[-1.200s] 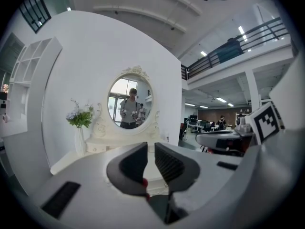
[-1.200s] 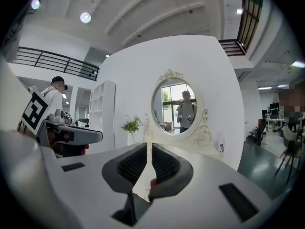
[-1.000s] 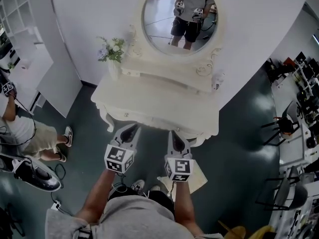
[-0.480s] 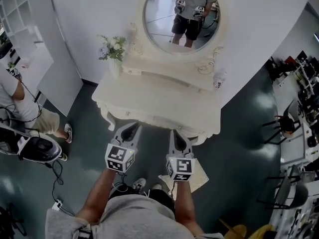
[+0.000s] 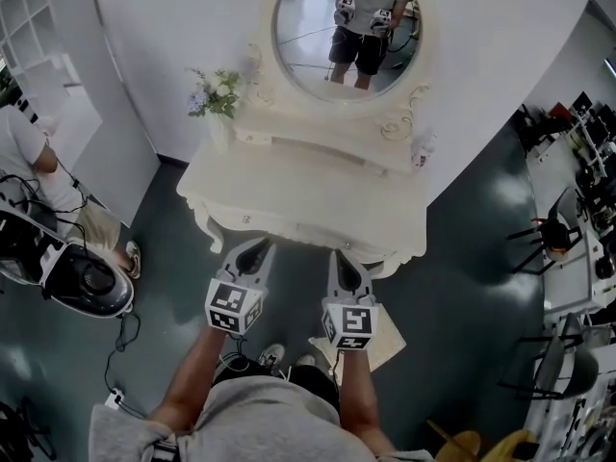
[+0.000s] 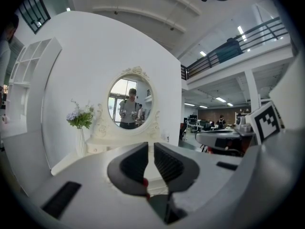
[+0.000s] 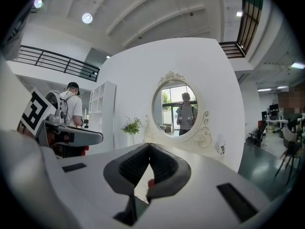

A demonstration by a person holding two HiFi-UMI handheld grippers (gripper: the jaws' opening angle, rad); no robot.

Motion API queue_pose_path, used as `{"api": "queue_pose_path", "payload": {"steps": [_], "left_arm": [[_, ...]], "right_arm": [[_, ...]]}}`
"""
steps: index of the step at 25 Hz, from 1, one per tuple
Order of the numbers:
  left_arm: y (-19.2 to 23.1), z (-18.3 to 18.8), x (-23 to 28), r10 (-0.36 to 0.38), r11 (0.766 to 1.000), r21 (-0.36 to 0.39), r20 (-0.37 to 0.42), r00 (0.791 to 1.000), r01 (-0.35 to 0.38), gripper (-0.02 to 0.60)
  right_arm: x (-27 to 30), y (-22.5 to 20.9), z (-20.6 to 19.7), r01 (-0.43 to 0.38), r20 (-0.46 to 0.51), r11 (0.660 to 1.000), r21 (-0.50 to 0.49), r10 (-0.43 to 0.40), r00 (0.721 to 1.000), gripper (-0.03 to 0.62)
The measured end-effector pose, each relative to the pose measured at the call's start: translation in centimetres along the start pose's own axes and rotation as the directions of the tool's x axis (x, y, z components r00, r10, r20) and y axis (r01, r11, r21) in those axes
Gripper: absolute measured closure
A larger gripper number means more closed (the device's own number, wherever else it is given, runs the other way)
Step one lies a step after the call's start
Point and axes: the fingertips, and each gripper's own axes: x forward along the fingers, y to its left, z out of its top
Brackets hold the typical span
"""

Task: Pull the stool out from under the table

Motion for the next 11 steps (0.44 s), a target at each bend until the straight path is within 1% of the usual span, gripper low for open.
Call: {"api": "queue_pose_path", "payload": {"steps": [11], "left_arm": [[0.04,-0.43,-0.17,0.003,1.000,0.007,-0.002,1.000,-0.002,0.541]], "right_arm": [[-0.38,-0.04,-0.39,0.007,0.002,1.000,0.012,-0.007,1.000,0.580]]}}
